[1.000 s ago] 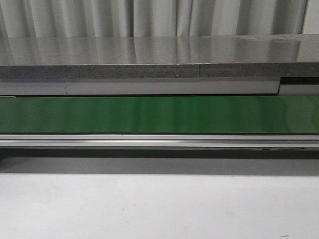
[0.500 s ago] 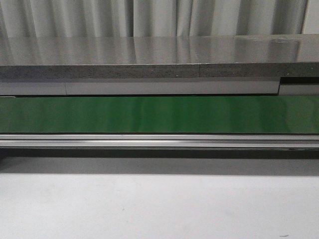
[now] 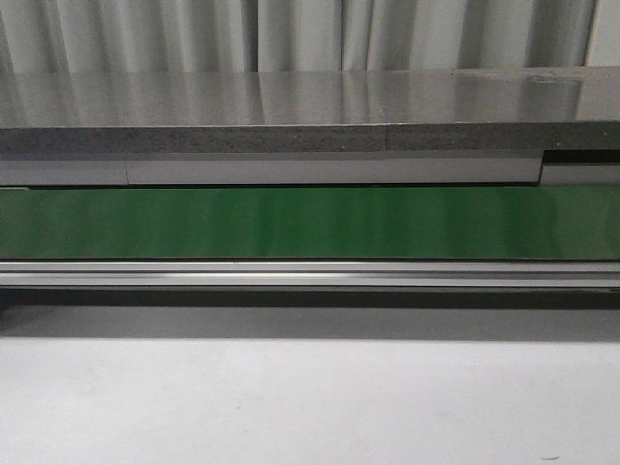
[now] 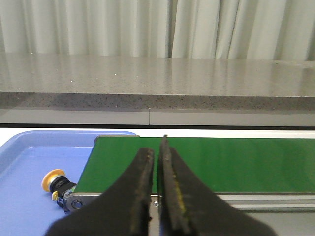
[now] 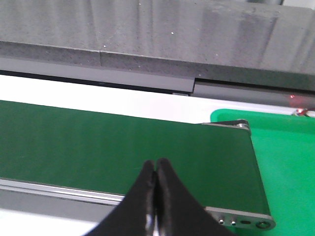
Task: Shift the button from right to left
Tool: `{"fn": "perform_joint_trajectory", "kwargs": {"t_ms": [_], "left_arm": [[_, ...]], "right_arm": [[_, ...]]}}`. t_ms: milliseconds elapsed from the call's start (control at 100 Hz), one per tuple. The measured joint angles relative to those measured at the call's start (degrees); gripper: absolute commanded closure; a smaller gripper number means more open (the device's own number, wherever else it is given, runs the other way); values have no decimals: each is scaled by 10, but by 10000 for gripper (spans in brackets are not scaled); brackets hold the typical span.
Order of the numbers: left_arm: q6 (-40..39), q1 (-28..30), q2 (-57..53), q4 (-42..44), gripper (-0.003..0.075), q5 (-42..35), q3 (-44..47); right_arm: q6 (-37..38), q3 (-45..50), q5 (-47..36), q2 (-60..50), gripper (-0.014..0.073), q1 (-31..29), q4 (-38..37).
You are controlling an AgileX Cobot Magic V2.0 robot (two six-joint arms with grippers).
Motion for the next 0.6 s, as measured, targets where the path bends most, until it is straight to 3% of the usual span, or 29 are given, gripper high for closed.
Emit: {"fn": "perform_joint_trajectory", "kwargs": {"t_ms": [150, 310, 600], "left_arm": [[0, 0, 0, 0, 715, 0, 0], [0, 0, 0, 0, 715, 0, 0], [0, 0, 0, 0, 715, 0, 0]], "right_arm": [[86, 42, -41, -31, 661, 0, -60], [100, 102, -82, -100, 661, 0, -71], [102, 182, -86, -229, 661, 0, -71]]}}
